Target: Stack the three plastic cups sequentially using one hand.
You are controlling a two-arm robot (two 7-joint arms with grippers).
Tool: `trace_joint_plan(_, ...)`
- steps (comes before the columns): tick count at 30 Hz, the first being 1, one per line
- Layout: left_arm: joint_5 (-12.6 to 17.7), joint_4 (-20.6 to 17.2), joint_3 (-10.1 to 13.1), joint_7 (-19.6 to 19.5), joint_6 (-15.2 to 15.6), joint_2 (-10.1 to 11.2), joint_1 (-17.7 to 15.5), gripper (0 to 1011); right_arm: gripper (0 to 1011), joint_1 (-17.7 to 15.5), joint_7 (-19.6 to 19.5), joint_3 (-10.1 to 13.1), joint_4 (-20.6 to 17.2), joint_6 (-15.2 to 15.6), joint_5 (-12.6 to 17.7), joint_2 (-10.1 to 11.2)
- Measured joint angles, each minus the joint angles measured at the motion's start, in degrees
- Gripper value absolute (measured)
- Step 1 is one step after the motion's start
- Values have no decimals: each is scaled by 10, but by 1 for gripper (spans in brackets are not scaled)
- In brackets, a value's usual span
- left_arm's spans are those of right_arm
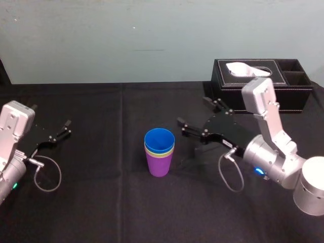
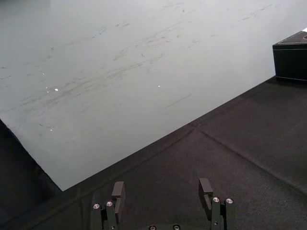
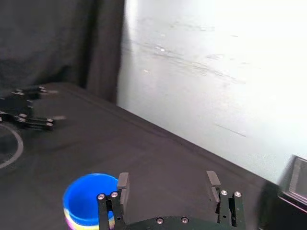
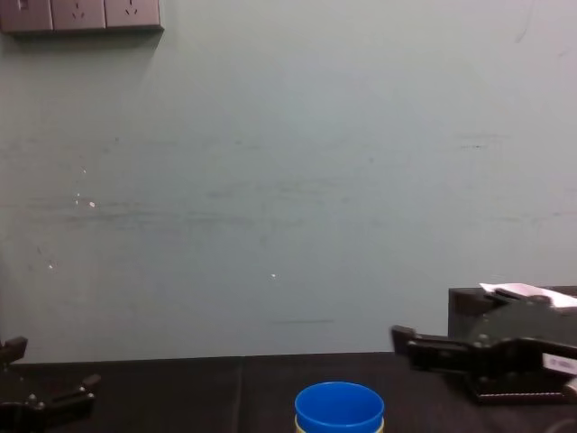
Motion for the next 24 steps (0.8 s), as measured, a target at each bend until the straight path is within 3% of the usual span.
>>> trace_joint_plan(9,0,0,0,0,0,0,0,1010,1000,-21,-28,24,14,-18,-37,4)
trace_joint_plan(18,0,0,0,0,0,0,0,1010,1000,-36,-31,45,25,-21,-47,-1)
trace_joint_plan(24,0,0,0,0,0,0,0,1010,1000,-36,-31,45,25,-21,-47,-1)
